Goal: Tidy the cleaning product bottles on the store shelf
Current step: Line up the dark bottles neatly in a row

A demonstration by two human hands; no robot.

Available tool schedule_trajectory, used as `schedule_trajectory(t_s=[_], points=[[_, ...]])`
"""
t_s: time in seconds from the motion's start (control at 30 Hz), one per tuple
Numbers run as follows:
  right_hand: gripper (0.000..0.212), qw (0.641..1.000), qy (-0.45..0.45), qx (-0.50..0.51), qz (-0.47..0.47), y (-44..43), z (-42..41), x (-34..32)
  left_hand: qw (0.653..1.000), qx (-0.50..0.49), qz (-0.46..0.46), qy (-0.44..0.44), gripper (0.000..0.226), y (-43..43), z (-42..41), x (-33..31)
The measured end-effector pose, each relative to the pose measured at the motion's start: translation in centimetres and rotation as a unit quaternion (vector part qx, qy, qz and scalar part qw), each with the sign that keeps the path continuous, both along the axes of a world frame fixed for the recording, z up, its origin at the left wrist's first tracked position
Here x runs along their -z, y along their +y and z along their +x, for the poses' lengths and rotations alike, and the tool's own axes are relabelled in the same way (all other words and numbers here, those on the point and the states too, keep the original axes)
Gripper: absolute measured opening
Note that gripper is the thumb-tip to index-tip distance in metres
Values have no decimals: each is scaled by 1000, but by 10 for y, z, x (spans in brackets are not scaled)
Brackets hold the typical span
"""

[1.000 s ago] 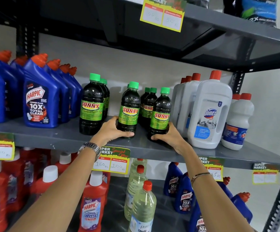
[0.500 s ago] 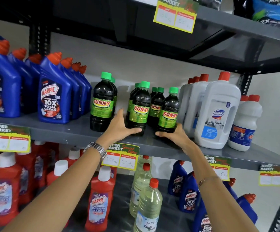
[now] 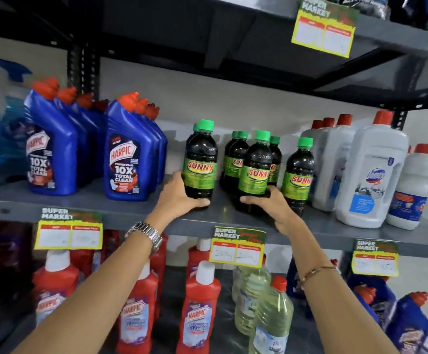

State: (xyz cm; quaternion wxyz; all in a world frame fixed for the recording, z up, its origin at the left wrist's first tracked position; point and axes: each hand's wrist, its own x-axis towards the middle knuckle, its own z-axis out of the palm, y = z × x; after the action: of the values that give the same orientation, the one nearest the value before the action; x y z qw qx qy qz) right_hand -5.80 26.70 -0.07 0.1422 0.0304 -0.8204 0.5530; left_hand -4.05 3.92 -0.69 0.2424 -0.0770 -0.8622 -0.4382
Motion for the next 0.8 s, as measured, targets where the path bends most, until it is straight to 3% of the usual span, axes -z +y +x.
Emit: schedule_trajectory(t_s=[0.27,0.8], points=[[85,998,16,-4,68,-7,9,1,996,23,79,30,88,-15,-2,8],[80,996,17,-11,82,-13,19,0,999,32,37,24,87,-16,4,6]])
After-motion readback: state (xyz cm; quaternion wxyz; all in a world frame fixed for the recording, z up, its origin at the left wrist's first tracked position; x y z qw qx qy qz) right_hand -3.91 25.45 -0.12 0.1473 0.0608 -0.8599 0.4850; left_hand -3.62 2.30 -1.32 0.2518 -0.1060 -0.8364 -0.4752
